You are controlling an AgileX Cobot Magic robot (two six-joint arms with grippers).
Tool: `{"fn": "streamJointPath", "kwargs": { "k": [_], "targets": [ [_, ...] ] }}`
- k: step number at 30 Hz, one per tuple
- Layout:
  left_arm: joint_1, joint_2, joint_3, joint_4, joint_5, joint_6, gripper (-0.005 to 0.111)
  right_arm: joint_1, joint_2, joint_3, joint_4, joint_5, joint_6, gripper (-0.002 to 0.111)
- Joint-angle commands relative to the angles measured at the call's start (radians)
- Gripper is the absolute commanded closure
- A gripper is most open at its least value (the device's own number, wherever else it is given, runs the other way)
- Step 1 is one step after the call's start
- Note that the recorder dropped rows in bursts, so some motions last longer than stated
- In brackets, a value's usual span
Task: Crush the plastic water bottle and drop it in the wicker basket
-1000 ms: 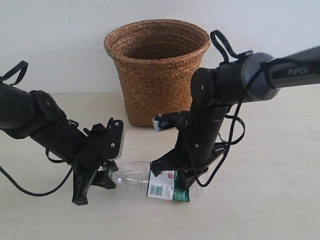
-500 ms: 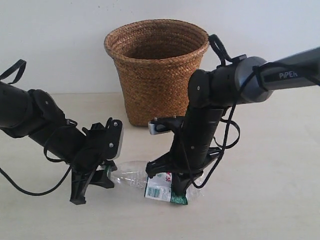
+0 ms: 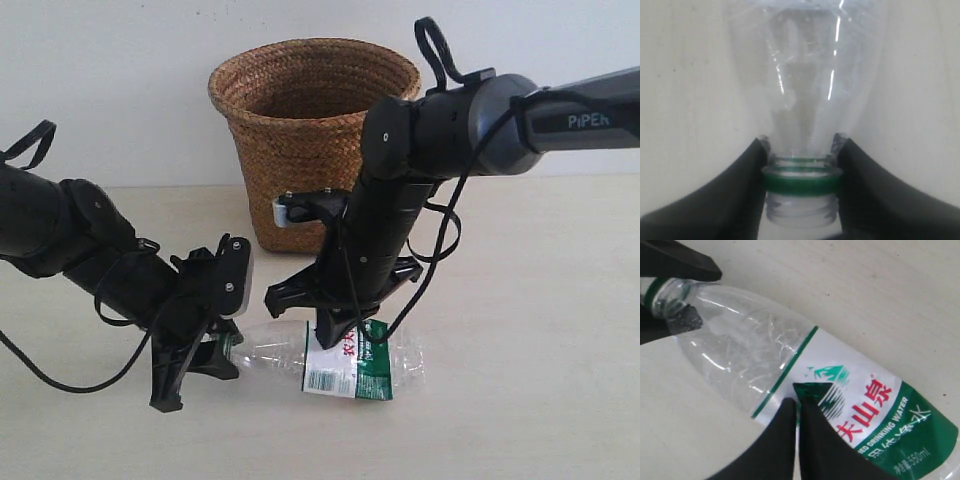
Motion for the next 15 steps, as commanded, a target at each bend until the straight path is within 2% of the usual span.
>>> {"fn": "streamJointPath", "kwargs": {
  "k": [1, 6, 15],
  "targets": [
    [-0.004, -0.003, 0.005, -0.012, 0.006, -0.010, 0.103, 0.001, 0.061, 0.000, -0.026, -0.010, 0.008, 0.108],
    [-0.004, -0.003, 0.005, -0.012, 0.014, -0.010, 0.103, 0.001, 0.171, -0.013, 0.013, 0.002, 0.005, 0.108],
    [-0.004, -0.003, 0.005, -0.012, 0.021, -0.023, 0.103, 0.001, 0.355, -0.149, 0.076, 0.144, 0.000, 0.108]
  ]
}}
